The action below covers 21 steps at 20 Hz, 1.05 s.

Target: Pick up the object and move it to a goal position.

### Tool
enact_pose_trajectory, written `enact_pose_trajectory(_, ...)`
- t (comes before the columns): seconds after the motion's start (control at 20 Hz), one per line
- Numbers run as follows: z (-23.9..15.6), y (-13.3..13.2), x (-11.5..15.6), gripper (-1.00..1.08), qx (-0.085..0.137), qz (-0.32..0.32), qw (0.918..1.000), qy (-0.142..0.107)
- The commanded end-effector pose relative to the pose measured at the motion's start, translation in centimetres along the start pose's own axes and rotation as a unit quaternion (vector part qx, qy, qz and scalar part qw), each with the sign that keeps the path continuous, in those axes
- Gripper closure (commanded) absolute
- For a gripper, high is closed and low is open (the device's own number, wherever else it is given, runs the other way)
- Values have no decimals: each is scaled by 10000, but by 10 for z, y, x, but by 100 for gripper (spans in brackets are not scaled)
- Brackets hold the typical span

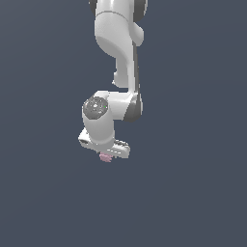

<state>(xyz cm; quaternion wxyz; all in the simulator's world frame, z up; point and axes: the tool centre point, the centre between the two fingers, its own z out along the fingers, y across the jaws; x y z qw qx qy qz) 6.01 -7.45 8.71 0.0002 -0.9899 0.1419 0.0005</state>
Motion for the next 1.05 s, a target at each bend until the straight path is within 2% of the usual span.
enact_pose_trajectory(0.0, -16, 29, 1, 108, 0, 5, 10000, 4)
enact_pose_trajectory(0.35, -57, 104, 6, 108, 4, 5, 10000, 4)
enact_pose_trajectory(0.55, -75, 137, 9, 108, 4, 5, 10000, 4)
enact_pose_trajectory(0.75, -85, 155, 12, 108, 1, 3, 10000, 5)
enact_pose_trajectory(1.0, -88, 160, 14, 108, 1, 3, 10000, 5)
